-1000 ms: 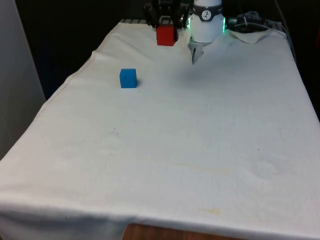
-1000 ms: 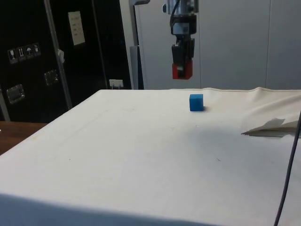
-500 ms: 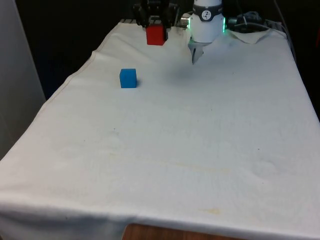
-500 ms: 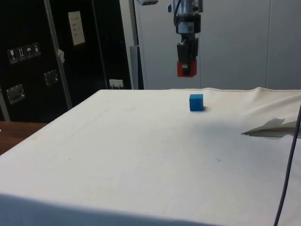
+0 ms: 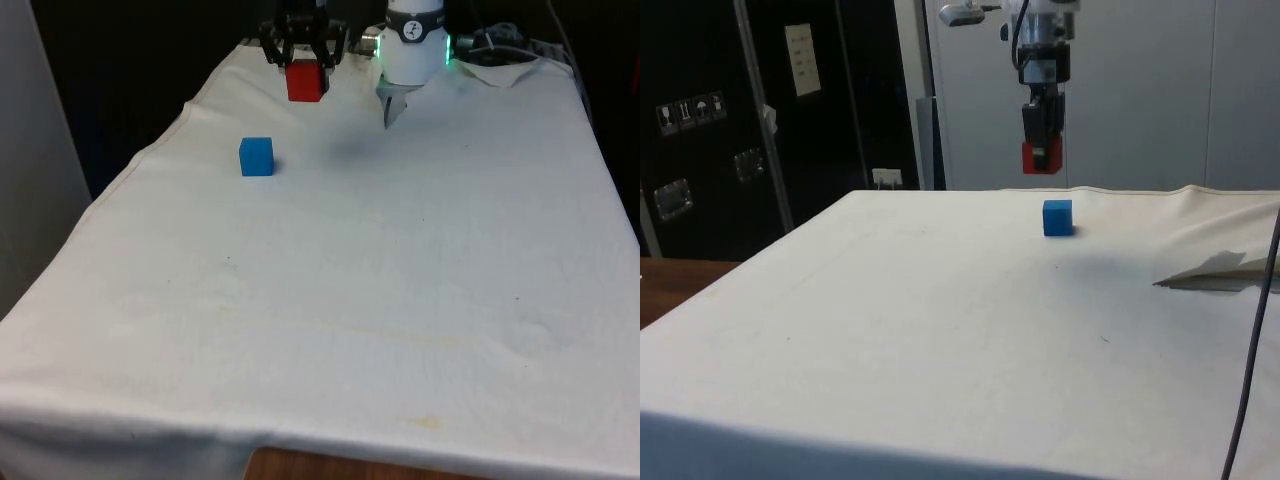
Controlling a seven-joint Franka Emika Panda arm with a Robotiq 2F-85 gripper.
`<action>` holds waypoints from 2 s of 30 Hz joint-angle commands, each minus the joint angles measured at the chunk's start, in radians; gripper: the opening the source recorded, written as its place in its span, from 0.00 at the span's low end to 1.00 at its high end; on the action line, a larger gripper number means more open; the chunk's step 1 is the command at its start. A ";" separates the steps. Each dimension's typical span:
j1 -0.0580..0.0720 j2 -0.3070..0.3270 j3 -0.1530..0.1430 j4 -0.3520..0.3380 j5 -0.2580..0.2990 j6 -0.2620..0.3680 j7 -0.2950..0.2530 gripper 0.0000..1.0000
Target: Stack the two cubes.
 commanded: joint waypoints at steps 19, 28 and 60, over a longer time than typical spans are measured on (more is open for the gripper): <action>0.001 0.067 -0.051 0.000 0.037 0.088 -0.094 0.00; -0.001 0.094 -0.080 0.013 0.023 0.091 -0.114 0.00; -0.007 0.234 -0.123 0.041 0.144 0.210 -0.281 0.00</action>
